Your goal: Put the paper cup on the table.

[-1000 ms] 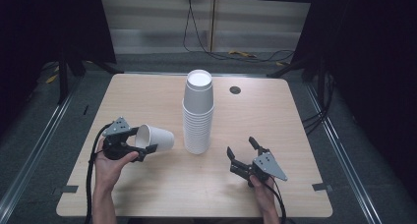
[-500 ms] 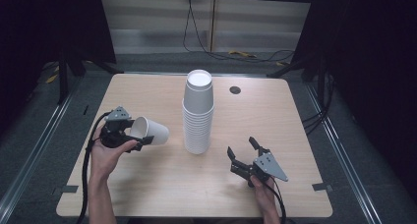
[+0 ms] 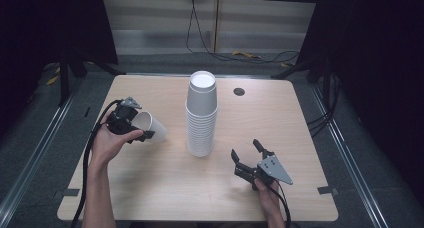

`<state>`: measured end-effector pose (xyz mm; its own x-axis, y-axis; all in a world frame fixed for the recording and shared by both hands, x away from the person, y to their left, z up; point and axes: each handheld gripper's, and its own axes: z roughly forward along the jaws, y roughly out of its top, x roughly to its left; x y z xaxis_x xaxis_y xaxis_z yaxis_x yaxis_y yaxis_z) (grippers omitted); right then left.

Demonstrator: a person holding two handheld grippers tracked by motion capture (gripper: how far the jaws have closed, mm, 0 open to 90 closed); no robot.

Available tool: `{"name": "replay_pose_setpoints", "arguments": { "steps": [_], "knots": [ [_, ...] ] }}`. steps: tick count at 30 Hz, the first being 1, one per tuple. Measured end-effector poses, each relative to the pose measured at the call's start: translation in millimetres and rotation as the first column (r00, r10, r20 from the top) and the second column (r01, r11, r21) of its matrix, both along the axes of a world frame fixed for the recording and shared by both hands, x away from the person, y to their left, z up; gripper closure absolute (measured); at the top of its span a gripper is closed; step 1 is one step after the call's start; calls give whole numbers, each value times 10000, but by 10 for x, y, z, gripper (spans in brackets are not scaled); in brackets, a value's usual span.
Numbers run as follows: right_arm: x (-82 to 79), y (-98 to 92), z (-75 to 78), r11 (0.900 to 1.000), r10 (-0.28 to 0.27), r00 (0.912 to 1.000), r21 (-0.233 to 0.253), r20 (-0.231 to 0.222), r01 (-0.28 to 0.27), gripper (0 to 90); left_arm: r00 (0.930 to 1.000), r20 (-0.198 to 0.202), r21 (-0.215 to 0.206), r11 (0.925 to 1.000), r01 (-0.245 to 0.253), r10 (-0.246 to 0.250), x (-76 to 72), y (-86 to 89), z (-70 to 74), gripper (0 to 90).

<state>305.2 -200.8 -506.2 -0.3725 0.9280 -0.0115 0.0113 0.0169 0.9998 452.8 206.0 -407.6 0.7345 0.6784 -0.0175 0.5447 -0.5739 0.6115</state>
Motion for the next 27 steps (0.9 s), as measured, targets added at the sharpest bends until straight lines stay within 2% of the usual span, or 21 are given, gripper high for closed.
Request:
{"name": "replay_pose_setpoints", "arguments": {
  "steps": [1,2,4,6,10,12,15,18,21,27],
  "knots": [
    [0,0,0,10000,-4,10000,4,-5,4,159,10000,-18,-26,10000,-28,28,22,-6,-13,96],
    [0,0,0,10000,-9,10000,1,-3,9,154,9998,-186,112,9999,36,-34,44,-11,-25,96],
    [-2,2,0,10000,-92,10000,-9,8,92,148,9996,-266,471,9988,-103,116,77,-32,-64,94],
    [-2,5,0,9999,-121,9999,-8,-4,121,150,9991,-255,774,9965,-305,326,107,-46,-82,91],
    [-4,8,1,9998,-178,9998,-38,-5,178,153,9990,-221,1019,9942,-353,377,154,-44,-86,87],
    [-3,8,2,9997,-209,9998,-103,-30,209,154,9988,-243,1289,9909,-392,427,174,-52,-87,84],
    [-3,7,2,9997,-218,9998,-99,-32,218,154,9986,-337,1197,9921,-375,418,212,-57,-119,81],
    [-3,9,2,9997,-223,9997,-69,-35,223,154,9990,-267,1424,9893,-306,348,217,-90,-145,76],
    [-2,8,2,9997,-219,9997,-66,-43,219,154,9989,-402,1319,9911,-190,245,239,-127,-190,67],
    [-1,8,2,9997,-217,9997,-97,-56,216,157,9997,-142,1282,9916,-178,198,269,-214,-238,59]
  ]
}}
